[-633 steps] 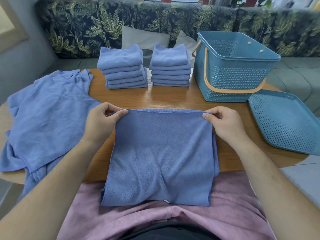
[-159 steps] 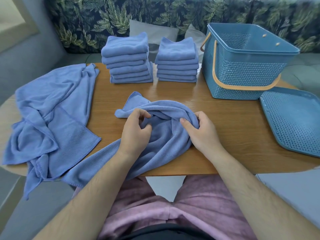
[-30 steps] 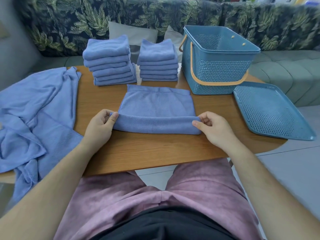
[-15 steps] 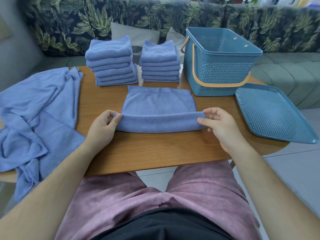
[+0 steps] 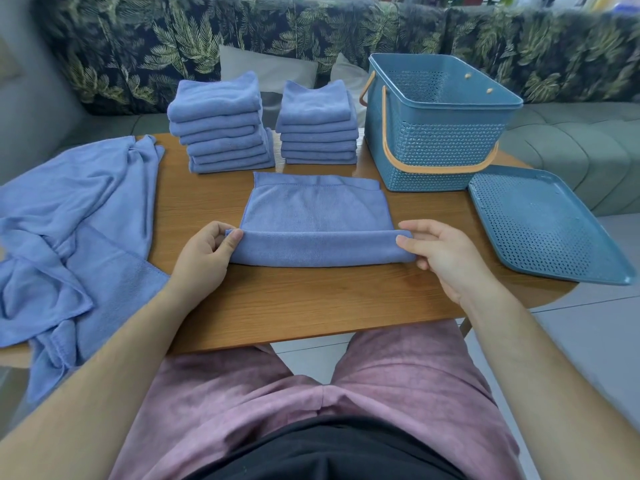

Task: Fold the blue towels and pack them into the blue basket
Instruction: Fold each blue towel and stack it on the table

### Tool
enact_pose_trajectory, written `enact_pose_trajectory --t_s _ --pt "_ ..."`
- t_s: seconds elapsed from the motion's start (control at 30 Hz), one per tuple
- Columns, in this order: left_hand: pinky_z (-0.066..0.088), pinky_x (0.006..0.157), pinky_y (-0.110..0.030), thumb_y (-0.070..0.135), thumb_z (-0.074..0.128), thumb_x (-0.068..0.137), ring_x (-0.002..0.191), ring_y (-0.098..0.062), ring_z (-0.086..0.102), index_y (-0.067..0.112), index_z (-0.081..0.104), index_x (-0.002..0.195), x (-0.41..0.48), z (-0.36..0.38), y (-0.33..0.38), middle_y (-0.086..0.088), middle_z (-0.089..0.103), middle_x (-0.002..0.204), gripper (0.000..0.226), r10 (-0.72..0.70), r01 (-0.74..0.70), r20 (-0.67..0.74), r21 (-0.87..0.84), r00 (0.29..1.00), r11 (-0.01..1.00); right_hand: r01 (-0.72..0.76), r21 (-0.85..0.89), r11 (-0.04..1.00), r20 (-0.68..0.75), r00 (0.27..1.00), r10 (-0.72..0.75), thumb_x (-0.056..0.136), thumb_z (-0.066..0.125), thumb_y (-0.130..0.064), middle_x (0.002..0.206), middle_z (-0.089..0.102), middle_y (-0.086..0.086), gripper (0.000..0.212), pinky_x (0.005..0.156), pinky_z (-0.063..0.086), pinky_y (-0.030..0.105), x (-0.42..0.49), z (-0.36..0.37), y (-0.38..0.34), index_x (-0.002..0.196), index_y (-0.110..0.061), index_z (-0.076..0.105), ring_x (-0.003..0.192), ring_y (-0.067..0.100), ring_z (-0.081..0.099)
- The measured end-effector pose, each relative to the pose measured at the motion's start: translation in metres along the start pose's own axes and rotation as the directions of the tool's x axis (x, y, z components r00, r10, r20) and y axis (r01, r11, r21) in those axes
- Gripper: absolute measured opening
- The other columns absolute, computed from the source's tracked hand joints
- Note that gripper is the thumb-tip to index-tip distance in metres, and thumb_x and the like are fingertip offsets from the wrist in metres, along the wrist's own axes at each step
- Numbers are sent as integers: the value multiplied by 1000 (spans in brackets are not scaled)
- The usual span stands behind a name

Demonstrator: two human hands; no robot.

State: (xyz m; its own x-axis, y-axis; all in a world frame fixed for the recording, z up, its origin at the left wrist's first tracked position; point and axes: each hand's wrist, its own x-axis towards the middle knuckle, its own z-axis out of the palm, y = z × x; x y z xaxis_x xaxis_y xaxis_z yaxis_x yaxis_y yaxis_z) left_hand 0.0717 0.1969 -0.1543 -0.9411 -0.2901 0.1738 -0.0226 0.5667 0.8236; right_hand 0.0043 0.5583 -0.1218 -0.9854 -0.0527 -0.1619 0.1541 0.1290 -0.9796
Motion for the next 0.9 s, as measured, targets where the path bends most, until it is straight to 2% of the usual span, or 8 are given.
enact_pose_trajectory --t_s 0.27,0.4,0.53,0.67,0.73,0.77,0.83,0.9 --pt "39 66 -12 34 55 103 71 3 56 19 63 98 -1 0 1 17 65 74 18 9 -9 -4 -4 1000 1000 16 -76 997 -44 999 -19 82 78 -5 89 63 -1 28 60 40 25 1 1 2 101 -25 75 79 12 55" --pt "43 73 -29 41 57 101 71 -9 57 4 64 86 -1 -3 1 -4 60 70 40 -21 30 50 -180 999 983 -16 -137 990 -35 999 12 76 85 -25 76 63 -6 14 61 40 31 1 -2 -3 73 -19 73 74 14 53" --pt "45 98 -35 39 53 103 93 -22 71 6 55 45 1 -5 1 -23 56 56 67 -4 35 90 -352 996 935 -74 -139 988 -135 989 55 78 72 -53 58 47 1 54 66 34 37 -3 -4 -13 46 -18 47 60 19 43" --pt "43 78 -35 33 69 94 79 -29 66 9 50 47 0 -2 -4 -17 52 53 57 -28 54 98 -267 995 962 184 -350 918 -37 977 -210 86 77 -36 59 51 -9 40 63 37 29 -4 1 -1 64 -15 52 54 9 44" --pt "39 71 -33 32 76 89 69 -23 53 5 58 65 0 -2 -5 -20 58 67 40 7 16 114 -196 993 980 353 -498 792 118 932 -342 84 80 -34 87 63 -15 14 78 45 26 -2 8 9 84 -26 69 79 4 59" --pt "40 73 -30 33 78 86 72 -16 54 10 64 75 0 -2 -4 -10 64 75 30 44 -28 121 -137 992 990 418 -565 711 212 907 -364 82 80 -39 107 63 -16 21 91 45 29 0 10 14 100 -31 72 99 5 60" --pt "41 94 -27 51 76 80 104 -2 60 24 71 103 1 0 -6 18 67 109 36 163 -177 169 74 972 981 441 -707 553 364 897 -251 82 74 -56 144 48 -15 52 115 33 39 1 13 20 130 -40 62 135 12 43" --pt "25 116 -33 74 55 79 142 2 34 40 60 131 1 1 -10 27 44 147 62 207 -310 316 321 926 895 399 -815 421 403 911 -84 83 61 -73 163 23 -18 74 123 18 43 -6 15 17 149 -46 41 151 10 18"
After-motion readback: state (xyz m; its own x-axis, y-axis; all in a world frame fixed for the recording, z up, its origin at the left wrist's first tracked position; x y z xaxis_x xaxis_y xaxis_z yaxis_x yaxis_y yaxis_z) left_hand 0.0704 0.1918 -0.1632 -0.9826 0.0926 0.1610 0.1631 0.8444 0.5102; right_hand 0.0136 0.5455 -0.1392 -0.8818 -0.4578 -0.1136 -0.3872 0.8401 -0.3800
